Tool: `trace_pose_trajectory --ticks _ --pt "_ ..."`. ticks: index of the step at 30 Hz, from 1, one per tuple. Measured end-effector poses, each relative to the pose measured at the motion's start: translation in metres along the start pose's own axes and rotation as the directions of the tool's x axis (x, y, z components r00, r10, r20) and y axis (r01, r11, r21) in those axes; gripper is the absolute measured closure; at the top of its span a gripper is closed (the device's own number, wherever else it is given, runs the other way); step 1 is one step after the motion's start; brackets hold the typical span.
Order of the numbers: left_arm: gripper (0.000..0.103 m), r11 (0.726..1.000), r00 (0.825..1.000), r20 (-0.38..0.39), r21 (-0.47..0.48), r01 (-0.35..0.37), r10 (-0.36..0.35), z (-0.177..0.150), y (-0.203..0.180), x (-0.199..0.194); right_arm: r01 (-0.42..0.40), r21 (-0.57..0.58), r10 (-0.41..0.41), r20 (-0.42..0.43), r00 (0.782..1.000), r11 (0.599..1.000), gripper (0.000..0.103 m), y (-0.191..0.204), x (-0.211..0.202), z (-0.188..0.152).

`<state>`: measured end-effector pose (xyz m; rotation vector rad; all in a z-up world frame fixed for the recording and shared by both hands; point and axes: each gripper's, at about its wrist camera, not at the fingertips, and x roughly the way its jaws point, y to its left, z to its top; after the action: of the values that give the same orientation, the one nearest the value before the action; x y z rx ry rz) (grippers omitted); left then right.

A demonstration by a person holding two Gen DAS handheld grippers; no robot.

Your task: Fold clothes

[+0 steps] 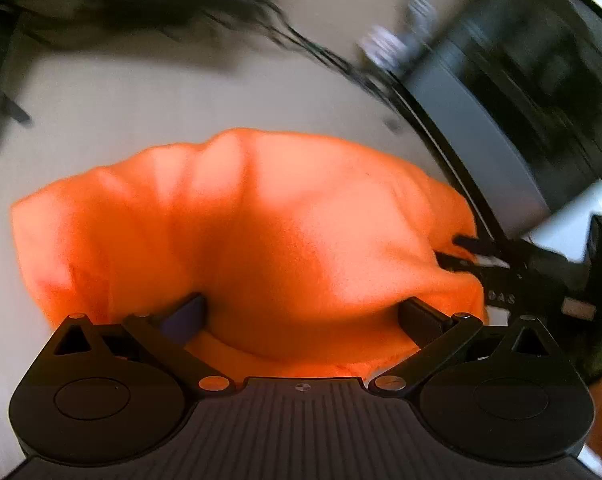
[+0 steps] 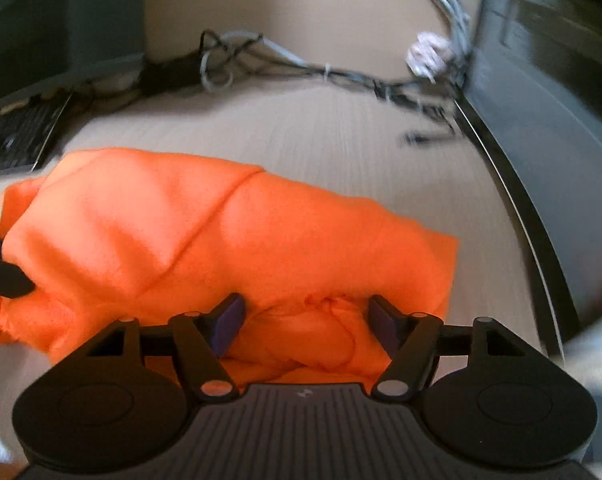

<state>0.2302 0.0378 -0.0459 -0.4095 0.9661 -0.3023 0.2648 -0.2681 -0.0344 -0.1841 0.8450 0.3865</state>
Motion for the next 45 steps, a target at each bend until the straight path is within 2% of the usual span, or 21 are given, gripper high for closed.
trace_pose_trajectory --ticks 2,4,5,7,9,11,13,15,16,18,22,33,36,39,42,44,45 --pt "0.0 0.999 0.999 -0.02 -0.041 -0.027 0.027 0.014 0.0 -0.001 -0.01 0.011 0.01 0.017 1.0 1.0 0.032 -0.004 0.009 0.025" --pt "0.0 1.0 1.0 0.016 -0.023 -0.014 0.015 0.016 -0.004 -0.023 -0.016 0.026 0.015 0.047 0.999 1.0 0.032 -0.007 0.003 0.045" --pt "0.0 1.0 0.999 0.039 -0.01 -0.005 0.006 0.017 -0.007 -0.035 -0.019 0.019 0.017 0.097 0.995 1.0 0.032 -0.007 -0.011 0.05" --pt "0.0 1.0 0.995 0.102 0.013 -0.01 0.009 0.018 -0.013 -0.052 -0.062 0.006 0.059 0.195 0.979 0.998 0.027 -0.008 -0.041 0.056" --pt "0.0 0.998 0.987 0.151 0.014 -0.058 0.055 0.023 -0.013 -0.053 -0.132 -0.008 0.129 0.258 0.957 0.991 0.015 -0.004 -0.056 0.061" --pt "0.0 0.991 0.98 0.149 -0.004 -0.133 0.132 0.025 -0.009 -0.04 -0.194 -0.04 0.198 0.239 0.951 0.98 0.013 0.012 -0.044 0.065" --pt "0.0 0.981 0.974 0.117 -0.034 -0.192 0.194 0.024 -0.005 -0.031 -0.201 -0.095 0.213 0.138 0.967 0.975 0.013 0.035 -0.008 0.062" --pt "0.0 0.977 0.971 0.104 -0.033 -0.213 0.215 0.019 -0.005 -0.031 -0.174 -0.113 0.176 0.01 0.984 0.978 0.009 0.048 0.037 0.051" --pt "0.0 0.976 0.97 0.109 -0.02 -0.218 0.219 0.018 -0.008 -0.032 -0.163 -0.111 0.164 0.006 0.986 0.98 0.005 0.049 0.049 0.045" --pt "0.0 0.973 0.966 0.121 0.006 -0.229 0.227 0.016 -0.014 -0.035 -0.153 -0.126 0.16 0.048 0.986 0.98 0.003 0.049 0.05 0.041" --pt "0.0 0.97 0.962 0.137 0.025 -0.243 0.238 0.012 -0.02 -0.042 -0.187 -0.107 0.191 0.03 0.981 0.977 0.0 0.043 0.047 0.04" --pt "0.0 0.966 0.956 0.145 0.008 -0.257 0.254 0.011 -0.021 -0.049 -0.167 -0.072 0.167 -0.017 0.986 0.983 0.0 0.053 0.043 0.036" --pt "0.0 0.964 0.954 0.145 -0.013 -0.265 0.264 0.01 -0.014 -0.053 -0.153 -0.091 0.154 0.011 0.988 0.984 0.0 0.055 0.027 0.03" --pt "0.0 0.962 0.951 0.144 -0.034 -0.272 0.275 0.009 -0.007 -0.056 -0.166 -0.209 0.191 0.105 0.976 0.964 0.0 0.061 -0.008 0.02" --pt "0.0 0.958 0.948 0.143 -0.055 -0.28 0.285 0.008 0.0 -0.06 -0.172 -0.405 0.225 0.088 0.97 0.898 0.0 0.078 -0.023 0.006" --pt "0.0 0.956 0.946 0.14 -0.071 -0.286 0.293 0.007 0.005 -0.062 -0.063 -0.502 0.138 0.113 0.984 0.862 0.0 0.09 -0.015 -0.001" --pt "0.0 0.954 0.945 0.137 -0.074 -0.291 0.298 0.007 0.007 -0.063 -0.002 -0.509 0.093 0.153 0.984 0.861 0.001 0.093 -0.011 0.003"
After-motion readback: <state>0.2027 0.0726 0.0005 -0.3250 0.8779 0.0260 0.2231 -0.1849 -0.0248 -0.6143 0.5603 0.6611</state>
